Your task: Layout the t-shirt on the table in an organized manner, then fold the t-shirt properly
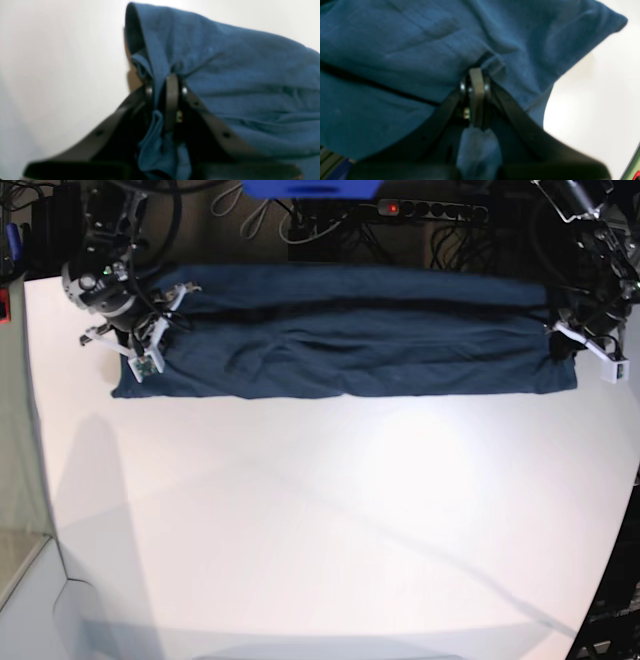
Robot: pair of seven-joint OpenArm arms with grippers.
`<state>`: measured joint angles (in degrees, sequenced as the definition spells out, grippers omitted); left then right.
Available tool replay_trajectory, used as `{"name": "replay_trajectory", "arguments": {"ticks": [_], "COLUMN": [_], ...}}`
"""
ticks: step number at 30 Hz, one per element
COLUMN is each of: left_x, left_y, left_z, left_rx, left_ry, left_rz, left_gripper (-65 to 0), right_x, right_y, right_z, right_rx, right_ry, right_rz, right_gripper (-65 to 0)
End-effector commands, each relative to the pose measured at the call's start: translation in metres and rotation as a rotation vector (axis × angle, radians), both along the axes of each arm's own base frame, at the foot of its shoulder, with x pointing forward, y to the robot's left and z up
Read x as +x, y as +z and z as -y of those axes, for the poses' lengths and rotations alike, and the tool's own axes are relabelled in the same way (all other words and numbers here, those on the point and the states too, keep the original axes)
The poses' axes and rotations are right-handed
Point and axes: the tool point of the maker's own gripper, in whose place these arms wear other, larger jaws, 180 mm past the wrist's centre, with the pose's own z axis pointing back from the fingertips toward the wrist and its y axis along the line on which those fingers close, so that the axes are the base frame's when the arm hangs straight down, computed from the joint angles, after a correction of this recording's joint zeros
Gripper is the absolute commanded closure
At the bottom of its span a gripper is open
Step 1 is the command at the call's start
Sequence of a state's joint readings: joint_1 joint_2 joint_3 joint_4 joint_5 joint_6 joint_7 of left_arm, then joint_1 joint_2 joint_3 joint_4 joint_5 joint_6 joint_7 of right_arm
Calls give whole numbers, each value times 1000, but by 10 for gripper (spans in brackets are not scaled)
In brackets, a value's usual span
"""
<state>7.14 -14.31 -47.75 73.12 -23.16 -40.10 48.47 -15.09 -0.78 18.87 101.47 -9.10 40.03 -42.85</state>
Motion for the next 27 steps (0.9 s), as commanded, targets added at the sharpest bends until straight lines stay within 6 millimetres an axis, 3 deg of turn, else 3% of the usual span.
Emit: {"name": "replay_trajectory", "arguments": {"ticks": [1, 5, 11, 18, 27], "left_x": [-3, 16, 45, 58, 71], "left_y": [2, 38, 85, 99, 95], "left_z": [-2, -3, 20, 100, 228], "left_rx": [34, 112, 182, 120, 47], "left_ry": [-24, -55, -97, -195, -315], "left_rz": [-36, 57, 160, 197, 154], "left_gripper": [0, -4, -3, -2, -4], "right_x": [2, 3, 11, 15, 21], "right_y": [2, 3, 1, -2, 2], "right_z": [3, 3, 2, 2, 3], "right_rx": [-15, -15, -9, -2, -6], "right_ry": [3, 3, 0, -2, -1], "right_rz": [3, 6, 7, 3, 16], "right_gripper": [0, 0, 0, 0, 0]}}
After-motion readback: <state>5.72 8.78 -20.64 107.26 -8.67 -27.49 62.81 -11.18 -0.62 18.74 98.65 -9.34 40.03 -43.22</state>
